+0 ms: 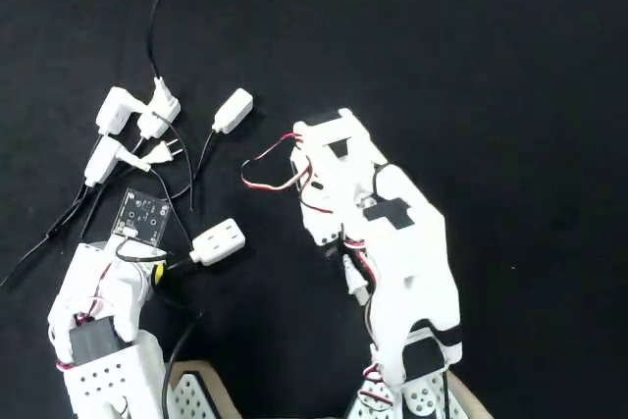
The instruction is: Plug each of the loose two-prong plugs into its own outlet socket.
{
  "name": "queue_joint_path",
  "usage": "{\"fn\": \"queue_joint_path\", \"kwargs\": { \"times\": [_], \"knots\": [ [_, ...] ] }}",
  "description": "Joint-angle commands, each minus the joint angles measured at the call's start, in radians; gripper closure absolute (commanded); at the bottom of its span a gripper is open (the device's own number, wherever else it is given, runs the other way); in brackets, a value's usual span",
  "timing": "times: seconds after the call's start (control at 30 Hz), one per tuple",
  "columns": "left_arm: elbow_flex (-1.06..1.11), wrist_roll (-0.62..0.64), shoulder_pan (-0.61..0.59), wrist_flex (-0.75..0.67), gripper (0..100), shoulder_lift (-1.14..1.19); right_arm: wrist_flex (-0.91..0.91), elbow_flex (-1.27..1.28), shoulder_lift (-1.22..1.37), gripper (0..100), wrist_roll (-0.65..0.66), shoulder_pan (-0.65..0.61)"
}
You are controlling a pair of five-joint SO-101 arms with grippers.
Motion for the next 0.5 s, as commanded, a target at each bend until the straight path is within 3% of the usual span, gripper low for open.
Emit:
{"fn": "queue_joint_path", "kwargs": {
  "times": [0.0,0.2,0.47],
  "knots": [
    [0.018,-0.011,0.025,0.005,73,-0.002,0.032,0.045,-0.035,91.7,0.038,0.026],
    [0.018,-0.011,0.025,0.005,73,-0.002,0.031,0.168,-0.159,91.7,0.049,0.038],
    [0.018,-0.011,0.025,0.006,73,0.000,0.029,0.170,-0.094,91.9,0.097,0.037]
  ]
}}
